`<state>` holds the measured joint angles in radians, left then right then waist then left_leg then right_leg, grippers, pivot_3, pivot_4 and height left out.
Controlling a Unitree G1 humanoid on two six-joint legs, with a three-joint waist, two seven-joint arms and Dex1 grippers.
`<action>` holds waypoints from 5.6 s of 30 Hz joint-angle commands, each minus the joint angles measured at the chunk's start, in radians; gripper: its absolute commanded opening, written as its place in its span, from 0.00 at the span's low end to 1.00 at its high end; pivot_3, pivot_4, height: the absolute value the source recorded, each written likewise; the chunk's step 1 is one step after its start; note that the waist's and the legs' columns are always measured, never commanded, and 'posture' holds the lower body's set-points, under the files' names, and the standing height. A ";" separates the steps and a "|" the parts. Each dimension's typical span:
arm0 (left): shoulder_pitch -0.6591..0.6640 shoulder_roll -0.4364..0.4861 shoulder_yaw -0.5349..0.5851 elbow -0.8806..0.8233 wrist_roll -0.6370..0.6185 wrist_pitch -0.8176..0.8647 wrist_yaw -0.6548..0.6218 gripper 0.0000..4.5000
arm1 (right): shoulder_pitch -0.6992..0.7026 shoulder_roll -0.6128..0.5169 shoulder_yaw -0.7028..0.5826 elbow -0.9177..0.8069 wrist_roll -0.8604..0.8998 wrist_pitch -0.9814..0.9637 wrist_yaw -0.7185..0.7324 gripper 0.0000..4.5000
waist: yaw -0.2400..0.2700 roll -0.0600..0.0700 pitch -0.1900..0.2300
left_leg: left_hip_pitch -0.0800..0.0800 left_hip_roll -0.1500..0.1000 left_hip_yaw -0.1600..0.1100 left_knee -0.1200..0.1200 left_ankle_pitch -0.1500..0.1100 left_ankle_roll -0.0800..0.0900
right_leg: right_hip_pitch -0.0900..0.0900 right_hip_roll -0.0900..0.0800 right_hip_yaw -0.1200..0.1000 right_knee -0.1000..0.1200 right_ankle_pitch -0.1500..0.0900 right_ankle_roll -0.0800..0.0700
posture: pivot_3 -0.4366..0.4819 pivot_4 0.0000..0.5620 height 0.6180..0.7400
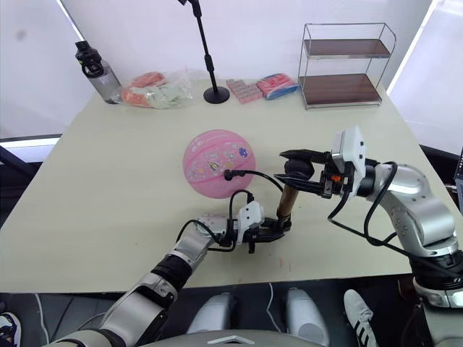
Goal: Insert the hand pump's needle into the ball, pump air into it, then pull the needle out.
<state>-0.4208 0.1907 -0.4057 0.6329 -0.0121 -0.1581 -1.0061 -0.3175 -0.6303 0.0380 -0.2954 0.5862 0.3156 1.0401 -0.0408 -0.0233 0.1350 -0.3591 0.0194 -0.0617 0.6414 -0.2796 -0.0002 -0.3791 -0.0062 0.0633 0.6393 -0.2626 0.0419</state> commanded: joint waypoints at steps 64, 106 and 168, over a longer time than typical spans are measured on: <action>0.060 0.051 -0.029 0.145 0.073 0.085 0.012 0.25 | -0.058 -0.099 -0.016 -0.037 0.058 0.188 0.023 0.37 | -0.001 0.000 0.004 | 0.000 -0.001 0.000 0.000 0.000 0.000 | 0.001 -0.003 -0.001 0.000 0.000 0.000 | 0.48 0.27 1.00; 0.068 0.050 -0.026 0.138 0.070 0.088 0.015 0.25 | -0.363 -0.158 -0.233 -0.032 0.312 0.376 -0.027 0.37 | 0.003 0.010 0.012 | -0.002 -0.002 0.000 0.000 0.000 0.000 | -0.002 -0.003 0.000 0.000 0.000 0.000 | 0.48 0.27 1.00; 0.300 0.246 0.196 -0.590 -0.218 0.162 -0.047 1.00 | 0.073 0.063 0.214 0.218 -0.311 -0.237 -0.025 0.37 | 0.002 0.002 0.015 | 0.011 0.002 0.000 -0.006 0.000 0.000 | 0.001 -0.012 0.001 0.001 -0.002 -0.004 | 0.48 0.27 1.00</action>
<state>-0.1374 0.4141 -0.2424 0.1352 -0.1751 0.0014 -1.0298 -0.2826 -0.5483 0.2114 -0.1601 0.3614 0.0296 1.0290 -0.0389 -0.0212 0.1503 -0.3491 0.0210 -0.0612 0.6354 -0.2798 -0.0006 -0.3788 -0.0185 0.0644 0.6402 -0.2649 0.0377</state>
